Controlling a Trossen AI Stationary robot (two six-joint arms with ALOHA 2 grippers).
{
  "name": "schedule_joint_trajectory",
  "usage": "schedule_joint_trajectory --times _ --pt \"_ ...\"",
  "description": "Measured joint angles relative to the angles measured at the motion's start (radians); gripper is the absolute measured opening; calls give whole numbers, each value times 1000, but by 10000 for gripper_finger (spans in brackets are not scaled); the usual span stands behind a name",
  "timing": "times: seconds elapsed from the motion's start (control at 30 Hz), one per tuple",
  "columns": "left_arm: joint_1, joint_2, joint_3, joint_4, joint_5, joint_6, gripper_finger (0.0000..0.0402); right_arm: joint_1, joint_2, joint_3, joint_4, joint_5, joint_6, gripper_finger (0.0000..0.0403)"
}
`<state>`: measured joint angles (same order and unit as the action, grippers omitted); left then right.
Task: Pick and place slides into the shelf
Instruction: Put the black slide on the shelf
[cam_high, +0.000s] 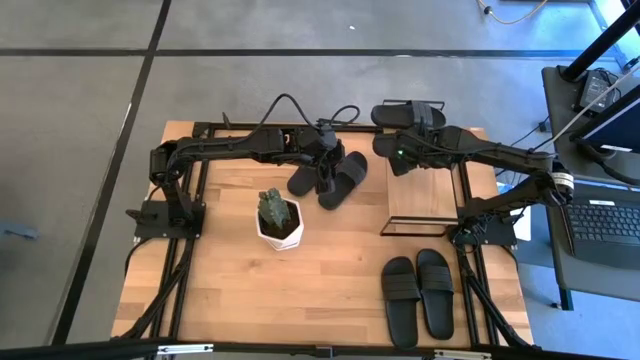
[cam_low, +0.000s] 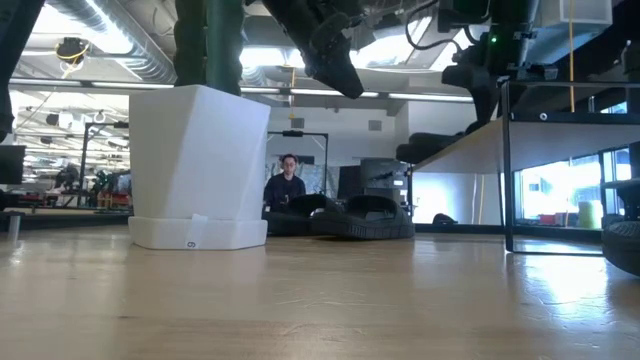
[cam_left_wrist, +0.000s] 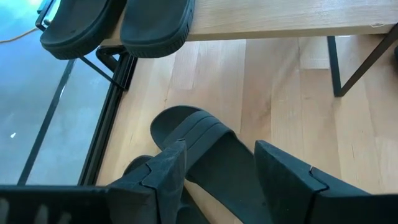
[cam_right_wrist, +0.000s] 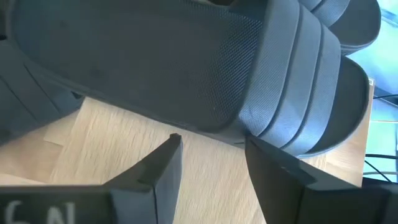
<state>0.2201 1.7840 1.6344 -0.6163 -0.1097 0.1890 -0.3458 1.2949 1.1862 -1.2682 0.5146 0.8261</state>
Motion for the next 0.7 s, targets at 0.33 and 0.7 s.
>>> schedule_joint_trajectory --times 0.33,0.7 --pt "0 0 0 0 0 -3 182 0 0 0 71 51 -22 177" --pt "0 0 0 -1 0 -5 182 0 0 0 7 55 -67 177"
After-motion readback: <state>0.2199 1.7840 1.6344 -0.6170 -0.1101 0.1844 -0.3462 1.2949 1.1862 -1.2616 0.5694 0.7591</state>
